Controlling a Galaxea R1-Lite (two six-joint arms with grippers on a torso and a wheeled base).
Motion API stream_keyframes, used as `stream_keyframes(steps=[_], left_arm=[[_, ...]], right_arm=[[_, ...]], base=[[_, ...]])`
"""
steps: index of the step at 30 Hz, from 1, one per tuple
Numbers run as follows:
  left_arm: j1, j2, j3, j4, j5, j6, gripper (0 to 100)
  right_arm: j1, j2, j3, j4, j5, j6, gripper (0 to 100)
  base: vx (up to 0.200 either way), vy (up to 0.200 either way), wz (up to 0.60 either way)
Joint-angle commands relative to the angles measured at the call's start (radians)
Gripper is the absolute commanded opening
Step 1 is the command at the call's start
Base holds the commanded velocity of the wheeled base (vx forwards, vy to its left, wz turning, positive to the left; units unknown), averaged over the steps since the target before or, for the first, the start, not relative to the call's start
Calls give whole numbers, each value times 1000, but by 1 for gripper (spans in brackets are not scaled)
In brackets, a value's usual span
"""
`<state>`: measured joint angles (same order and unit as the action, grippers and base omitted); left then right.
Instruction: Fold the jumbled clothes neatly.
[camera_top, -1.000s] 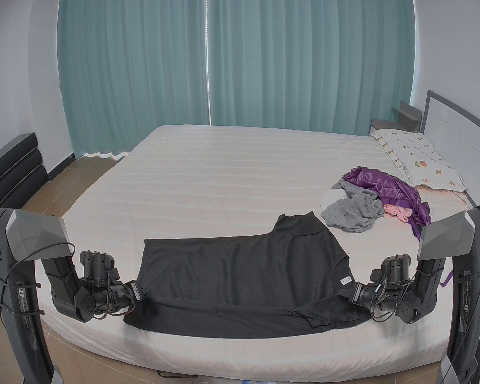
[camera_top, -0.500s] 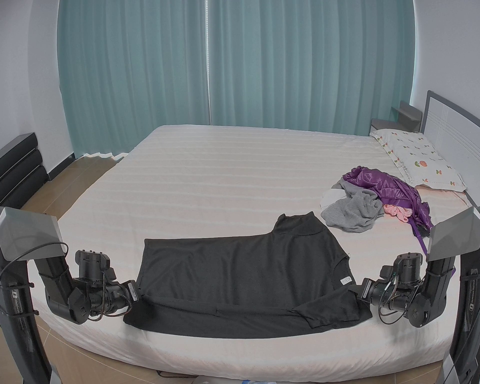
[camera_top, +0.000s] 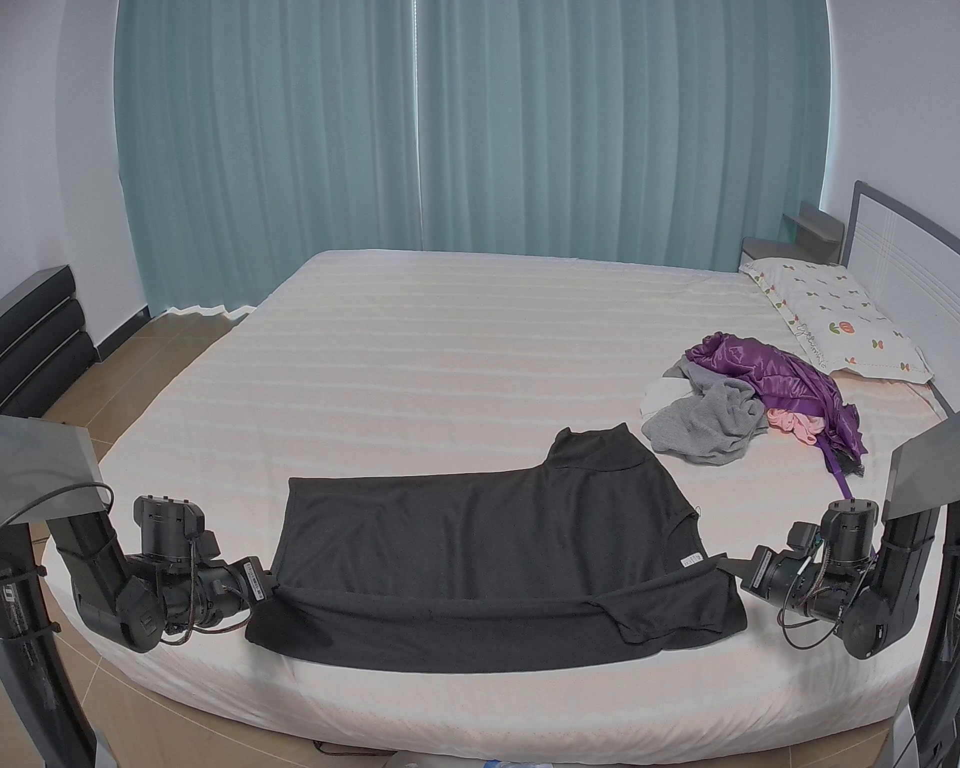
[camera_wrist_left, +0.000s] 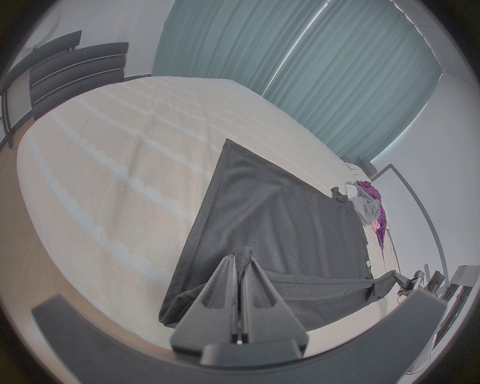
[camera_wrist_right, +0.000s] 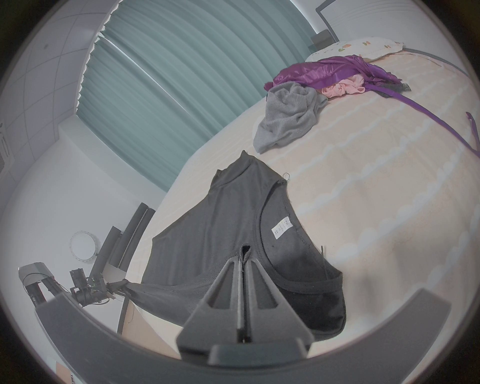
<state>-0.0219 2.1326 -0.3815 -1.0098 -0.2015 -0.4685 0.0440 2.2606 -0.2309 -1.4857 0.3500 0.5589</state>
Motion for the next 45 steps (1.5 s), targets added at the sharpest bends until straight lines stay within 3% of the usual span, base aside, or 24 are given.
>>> stream_keyframes(steps=[1,13,18,27,45], left_arm=[[2,-45,16,0,1,1,0],[-3,-88,49,11,14,27,0],[0,-108,50,13,79,53,0],[-15,-100,62,19,80,87,0],[-16,107,-91,11,83,45,0]], right_arm=[[-7,-26,33,-27,4,4,0],[-33,-38,82,-80,6,6,0],[-29,-82,108,-80,9,6,0],[-29,-79,97,-80,7,7,0],[-24,105,-96,-71,6,9,0]], base=[[0,0,0],[0,0,0],[0,0,0],[0,0,0],[0,0,0]])
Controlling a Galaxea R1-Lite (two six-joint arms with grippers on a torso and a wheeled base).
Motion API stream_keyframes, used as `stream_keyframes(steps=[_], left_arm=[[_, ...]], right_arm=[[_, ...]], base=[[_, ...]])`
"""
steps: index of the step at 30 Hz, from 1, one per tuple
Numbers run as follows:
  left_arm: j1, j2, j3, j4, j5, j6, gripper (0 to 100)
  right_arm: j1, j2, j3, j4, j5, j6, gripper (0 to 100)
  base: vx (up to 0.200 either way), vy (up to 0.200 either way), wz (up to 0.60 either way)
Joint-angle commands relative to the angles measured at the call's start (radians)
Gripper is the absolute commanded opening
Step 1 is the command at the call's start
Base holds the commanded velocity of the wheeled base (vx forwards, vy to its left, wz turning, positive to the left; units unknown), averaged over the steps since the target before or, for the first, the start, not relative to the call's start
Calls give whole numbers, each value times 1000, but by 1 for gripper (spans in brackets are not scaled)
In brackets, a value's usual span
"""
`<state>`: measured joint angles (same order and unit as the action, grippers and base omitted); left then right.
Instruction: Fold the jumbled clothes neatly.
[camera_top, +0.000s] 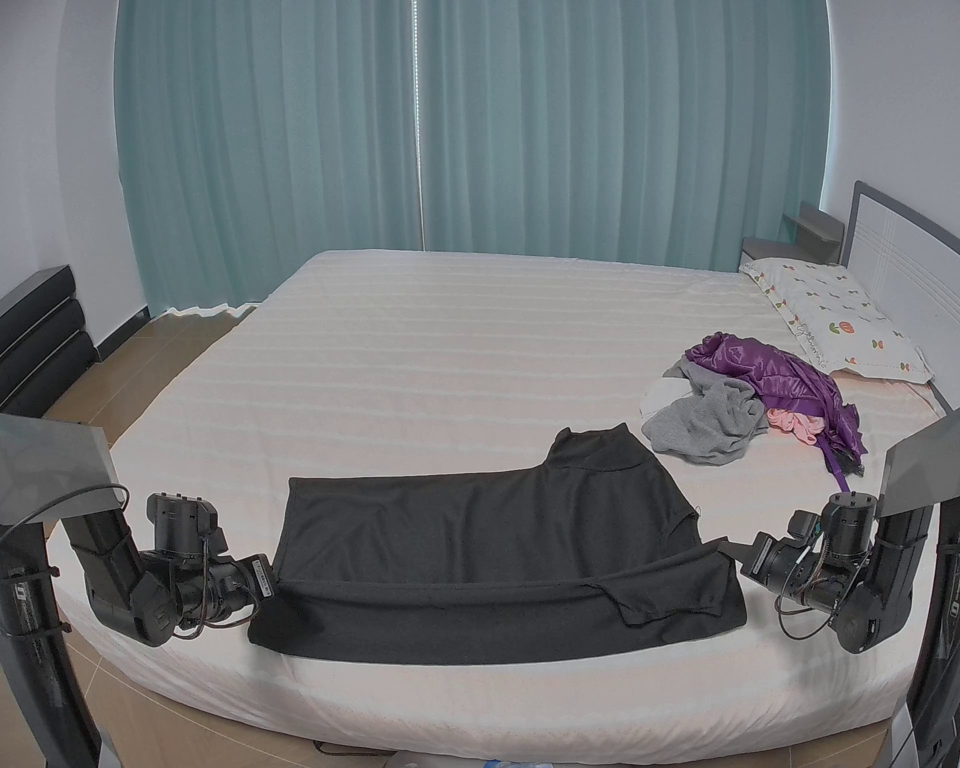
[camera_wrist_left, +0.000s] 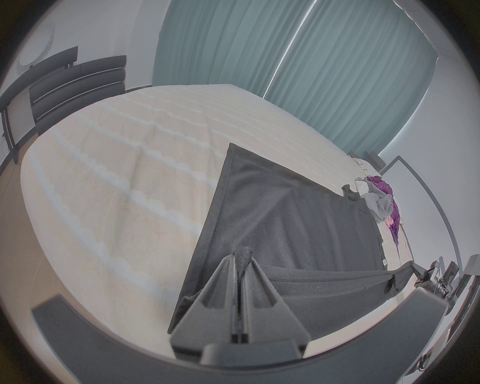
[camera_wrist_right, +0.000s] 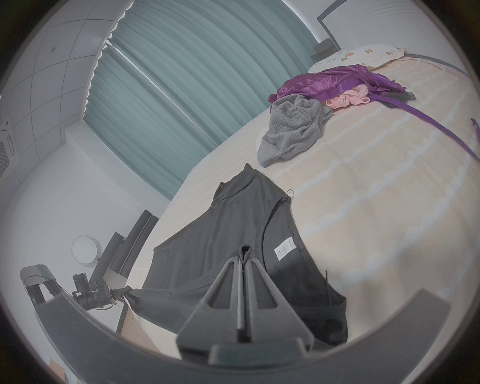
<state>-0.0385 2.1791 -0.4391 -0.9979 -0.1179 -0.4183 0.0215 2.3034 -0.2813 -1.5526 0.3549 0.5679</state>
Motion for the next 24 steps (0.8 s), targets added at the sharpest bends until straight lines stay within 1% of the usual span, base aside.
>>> stream_keyframes(steps=[1,7,17,19,23,24], left_arm=[[0,71,-44,-1,1,-11,0],[-1,97,-87,1,0,-48,0],[-4,126,-122,4,0,-85,0],[-6,136,-136,4,0,-105,0],[-6,145,-141,4,1,-109,0],[-6,149,-139,5,0,-109,100]], right_arm=[[-2,77,-59,-3,-1,0,0],[0,136,-121,-3,-8,0,0],[2,176,-165,-3,-10,0,0],[2,182,-173,-3,-10,0,0],[2,182,-174,-3,-10,0,0],[2,183,-174,-3,-10,0,0]], base=[[0,0,0],[0,0,0],[0,0,0],[0,0,0],[0,0,0],[0,0,0]])
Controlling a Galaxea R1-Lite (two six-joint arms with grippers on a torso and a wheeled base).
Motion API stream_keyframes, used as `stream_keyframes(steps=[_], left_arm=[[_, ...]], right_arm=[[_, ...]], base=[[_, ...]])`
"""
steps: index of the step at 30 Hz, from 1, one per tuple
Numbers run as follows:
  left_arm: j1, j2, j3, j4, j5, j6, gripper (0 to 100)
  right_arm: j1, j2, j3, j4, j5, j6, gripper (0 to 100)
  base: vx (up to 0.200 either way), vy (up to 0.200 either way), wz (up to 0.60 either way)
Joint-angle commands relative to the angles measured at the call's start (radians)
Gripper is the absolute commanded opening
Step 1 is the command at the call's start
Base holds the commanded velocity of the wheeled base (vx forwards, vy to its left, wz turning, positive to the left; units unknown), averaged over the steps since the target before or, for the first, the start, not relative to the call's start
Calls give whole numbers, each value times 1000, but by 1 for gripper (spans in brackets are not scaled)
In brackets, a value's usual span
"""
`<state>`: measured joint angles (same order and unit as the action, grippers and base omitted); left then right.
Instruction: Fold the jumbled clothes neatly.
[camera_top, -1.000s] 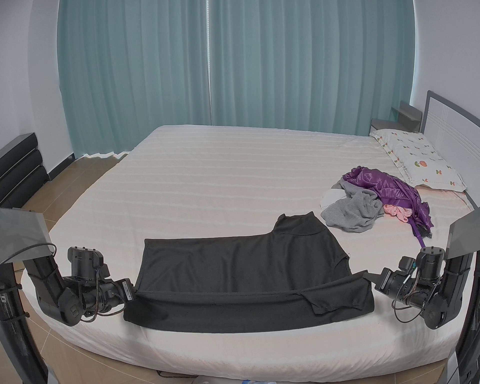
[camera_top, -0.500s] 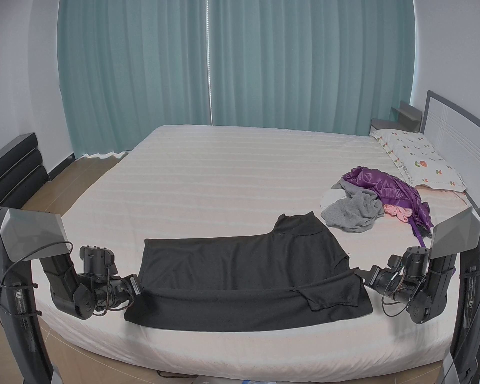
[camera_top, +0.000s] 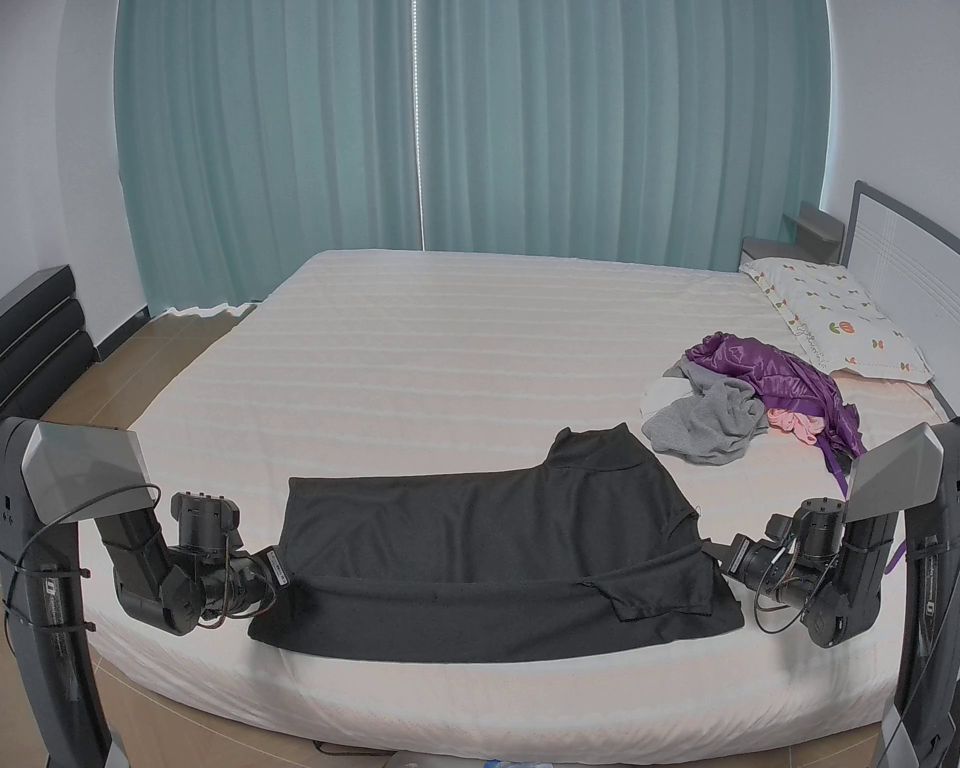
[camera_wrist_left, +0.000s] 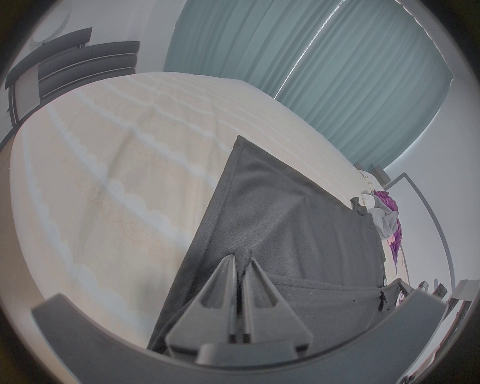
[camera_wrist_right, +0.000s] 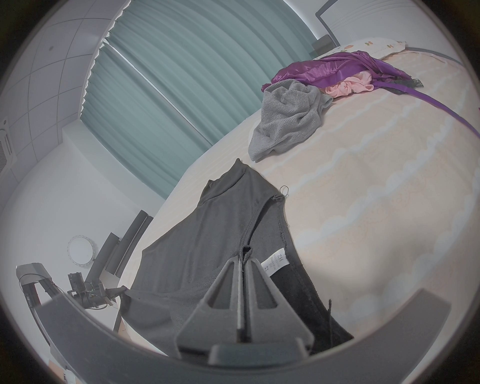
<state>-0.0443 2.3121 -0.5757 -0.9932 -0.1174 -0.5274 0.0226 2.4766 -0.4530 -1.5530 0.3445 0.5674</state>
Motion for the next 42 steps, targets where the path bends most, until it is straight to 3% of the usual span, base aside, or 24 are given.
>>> stream_keyframes(steps=[1,2,8,12,16,21,31,42], left_arm=[[0,18,-3,1,-1,-2,100],[0,20,-4,1,-1,-2,100],[1,21,-4,-4,-1,-9,100],[3,0,4,-4,-4,-80,100],[20,-106,66,-5,-22,-126,100],[24,-238,178,-2,-36,-178,100],[17,-367,359,-5,-80,-207,100],[15,-358,361,-5,-80,-238,100]], right_arm=[[0,13,-3,-2,1,0,0],[2,19,-3,-2,1,0,100],[7,7,5,-12,2,11,100],[16,-54,60,-13,2,43,100],[37,-173,157,-13,-5,146,100],[94,-255,261,-13,-61,218,100],[203,-211,289,-6,-199,315,100],[238,-194,295,-1,-209,365,100]], base=[[0,0,0],[0,0,0],[0,0,0],[0,0,0],[0,0,0],[0,0,0],[0,0,0],[-109,0,0]])
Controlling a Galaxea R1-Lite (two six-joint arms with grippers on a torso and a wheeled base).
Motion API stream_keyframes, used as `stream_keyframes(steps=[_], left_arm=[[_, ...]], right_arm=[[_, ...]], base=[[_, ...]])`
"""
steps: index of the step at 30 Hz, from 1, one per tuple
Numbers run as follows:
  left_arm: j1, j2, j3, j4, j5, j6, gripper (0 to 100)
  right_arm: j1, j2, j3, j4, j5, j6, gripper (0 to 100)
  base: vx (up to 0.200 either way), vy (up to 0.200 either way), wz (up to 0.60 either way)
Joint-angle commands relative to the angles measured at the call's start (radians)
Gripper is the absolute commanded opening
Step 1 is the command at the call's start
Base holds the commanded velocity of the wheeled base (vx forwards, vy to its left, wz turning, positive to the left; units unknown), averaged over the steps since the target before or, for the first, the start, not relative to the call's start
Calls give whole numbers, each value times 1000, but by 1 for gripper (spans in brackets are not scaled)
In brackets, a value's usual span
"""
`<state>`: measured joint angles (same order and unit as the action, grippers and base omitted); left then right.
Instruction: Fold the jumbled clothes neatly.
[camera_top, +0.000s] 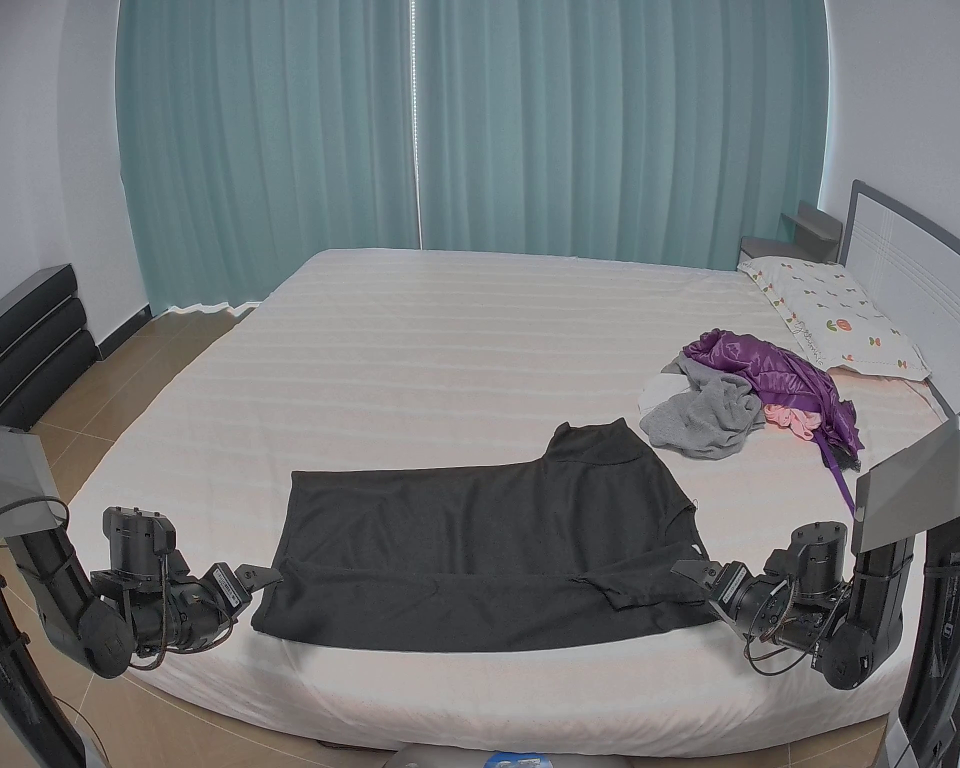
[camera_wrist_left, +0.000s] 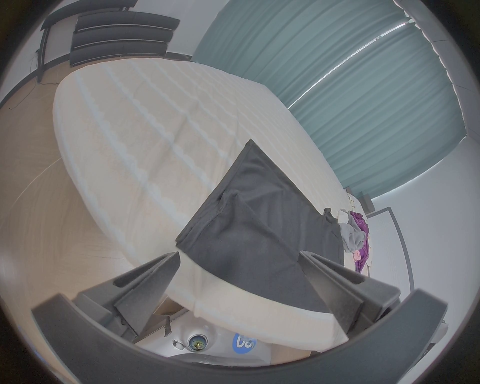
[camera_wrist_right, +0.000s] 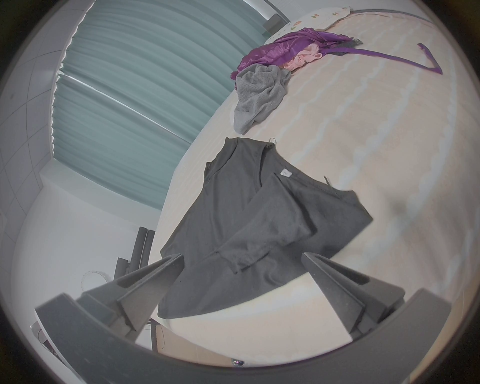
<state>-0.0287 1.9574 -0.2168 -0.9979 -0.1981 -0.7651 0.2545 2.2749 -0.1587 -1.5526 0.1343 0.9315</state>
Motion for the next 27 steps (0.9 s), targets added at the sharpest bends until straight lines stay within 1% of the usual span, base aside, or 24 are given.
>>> stream_keyframes(steps=[1,3,8,13,16,18,19,22,25,27], left_arm=[[0,-3,1,-1,-1,0,100],[0,-3,1,-2,-1,0,100],[6,20,-6,-2,-40,-3,100],[6,29,-7,-2,-43,-3,100],[6,34,-9,-2,-43,-3,100],[6,34,-9,-2,-43,-3,100],[6,35,-10,-2,-43,-3,100],[6,35,-12,-2,-43,-5,100],[4,35,-13,-2,-43,-14,100],[4,35,-19,-2,-41,-23,100]], right_arm=[[6,11,-1,-1,1,1,100],[8,15,-2,-1,1,3,100],[23,31,-12,-1,-1,13,100],[40,35,-47,20,-10,32,100],[34,26,-107,92,-31,49,100],[34,23,-117,108,-36,55,100],[42,8,-180,201,-64,104,100],[45,3,-251,304,-77,148,100],[43,12,-306,371,-96,159,100],[54,25,-335,410,-134,159,100]], base=[[0,0,0],[0,0,0],[0,0,0],[0,0,0],[0,0,0],[0,0,0],[0,0,0],[0,0,0],[0,0,0],[0,0,0]])
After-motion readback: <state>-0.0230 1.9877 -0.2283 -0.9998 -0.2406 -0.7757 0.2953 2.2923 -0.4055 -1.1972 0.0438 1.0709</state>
